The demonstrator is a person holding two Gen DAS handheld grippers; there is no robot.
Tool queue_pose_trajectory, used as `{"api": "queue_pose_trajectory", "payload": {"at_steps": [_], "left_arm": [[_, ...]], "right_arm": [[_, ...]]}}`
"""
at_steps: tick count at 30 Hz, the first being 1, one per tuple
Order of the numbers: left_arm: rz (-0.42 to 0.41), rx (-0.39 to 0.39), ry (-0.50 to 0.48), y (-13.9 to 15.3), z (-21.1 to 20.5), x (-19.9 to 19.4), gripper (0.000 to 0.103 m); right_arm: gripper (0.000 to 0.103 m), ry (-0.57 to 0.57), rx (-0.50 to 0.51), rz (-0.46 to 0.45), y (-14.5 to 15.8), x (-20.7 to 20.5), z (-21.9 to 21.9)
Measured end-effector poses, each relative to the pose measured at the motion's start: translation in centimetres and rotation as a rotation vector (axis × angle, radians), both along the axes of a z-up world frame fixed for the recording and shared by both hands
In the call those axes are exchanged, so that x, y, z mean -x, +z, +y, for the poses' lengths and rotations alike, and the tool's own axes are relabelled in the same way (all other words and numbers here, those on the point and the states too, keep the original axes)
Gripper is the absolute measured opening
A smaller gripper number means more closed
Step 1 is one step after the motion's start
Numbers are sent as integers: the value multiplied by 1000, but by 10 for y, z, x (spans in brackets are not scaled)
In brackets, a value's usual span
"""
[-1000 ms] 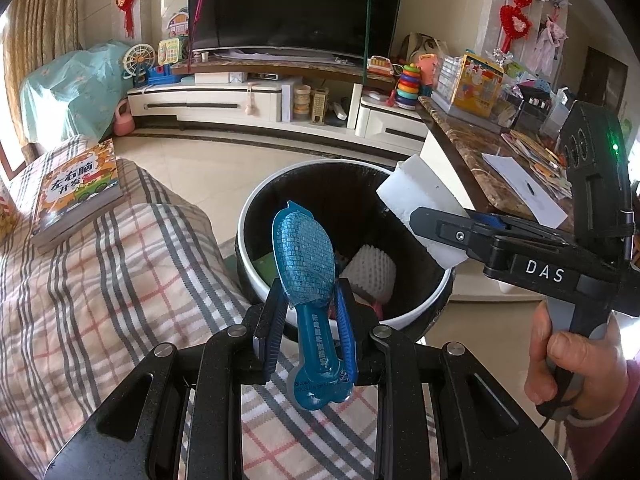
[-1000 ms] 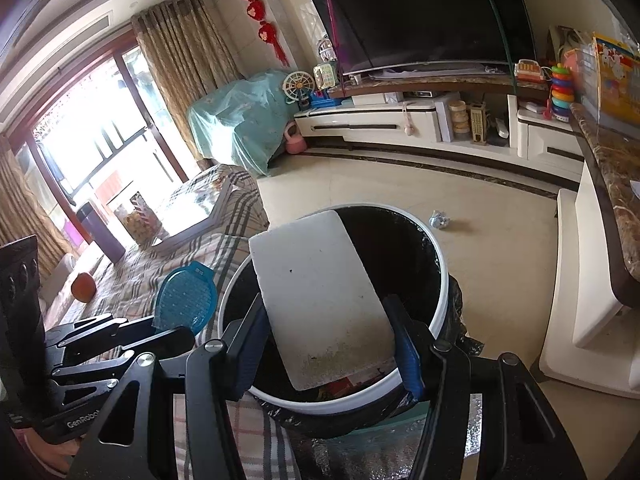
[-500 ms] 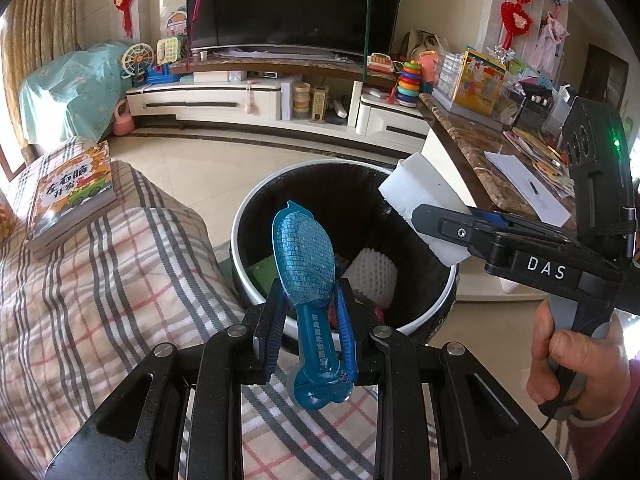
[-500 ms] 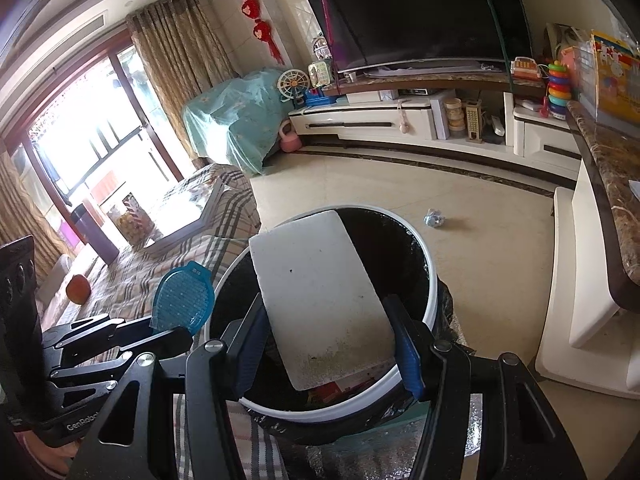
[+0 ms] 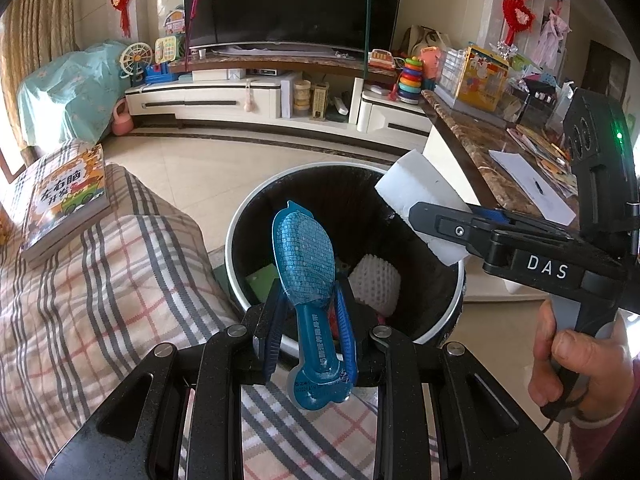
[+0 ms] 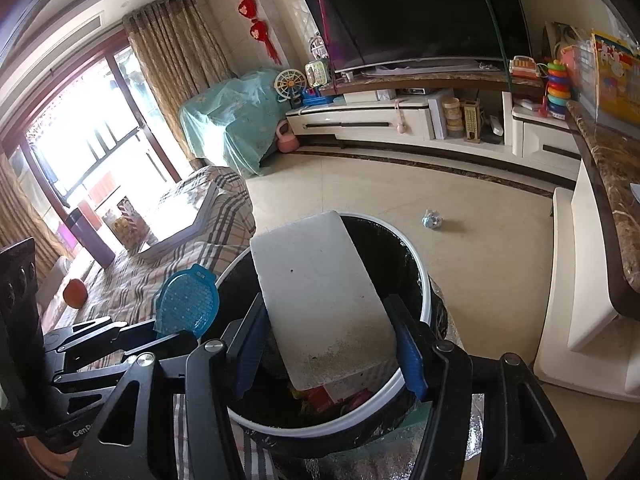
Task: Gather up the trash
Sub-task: 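Lower the blue toy and foam block into the bin and hold them there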
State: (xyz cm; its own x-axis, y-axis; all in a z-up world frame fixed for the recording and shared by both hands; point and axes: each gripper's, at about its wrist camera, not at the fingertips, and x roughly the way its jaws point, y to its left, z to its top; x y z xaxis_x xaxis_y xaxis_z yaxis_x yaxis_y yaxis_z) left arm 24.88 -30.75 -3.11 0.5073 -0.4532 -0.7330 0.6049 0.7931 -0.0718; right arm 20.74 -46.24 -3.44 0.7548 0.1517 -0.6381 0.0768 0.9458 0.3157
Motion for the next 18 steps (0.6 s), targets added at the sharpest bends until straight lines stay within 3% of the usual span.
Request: {"api": "queue_pose_trajectory", "payload": {"at_steps": [18], "left_arm": [[6,-12,12,-4,-8,-12,23]], "right_arm": [[60,4,4,30,-4,-12,-4]]}}
